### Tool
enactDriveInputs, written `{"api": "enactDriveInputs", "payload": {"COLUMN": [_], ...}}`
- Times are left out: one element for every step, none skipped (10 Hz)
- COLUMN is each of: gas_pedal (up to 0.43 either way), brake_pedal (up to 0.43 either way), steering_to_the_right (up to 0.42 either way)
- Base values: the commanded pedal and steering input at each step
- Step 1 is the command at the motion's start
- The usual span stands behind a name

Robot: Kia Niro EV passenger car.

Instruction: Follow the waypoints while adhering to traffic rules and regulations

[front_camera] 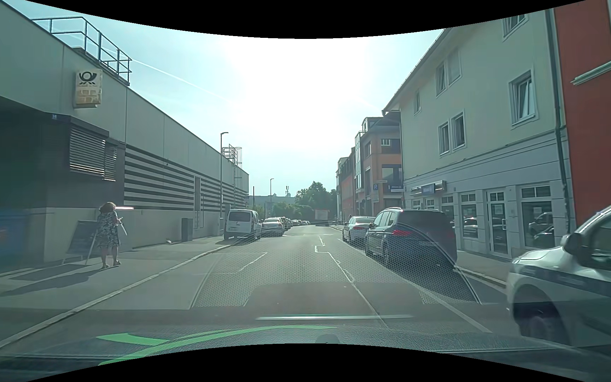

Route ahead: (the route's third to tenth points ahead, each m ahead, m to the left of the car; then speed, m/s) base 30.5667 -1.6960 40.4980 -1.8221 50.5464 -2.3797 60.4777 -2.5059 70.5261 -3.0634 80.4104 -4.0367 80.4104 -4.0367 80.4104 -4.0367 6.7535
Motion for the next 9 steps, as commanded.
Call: {"api": "enactDriveInputs", "payload": {"gas_pedal": [0.0,0.0,0.0,0.0,0.0,0.0,0.0,0.0,0.0], "brake_pedal": [0.0,0.0,0.0,0.0,0.0,0.0,0.0,0.061,0.134], "steering_to_the_right": [0.005,0.006,0.005,0.005,0.005,0.006,0.006,0.005,0.005]}}
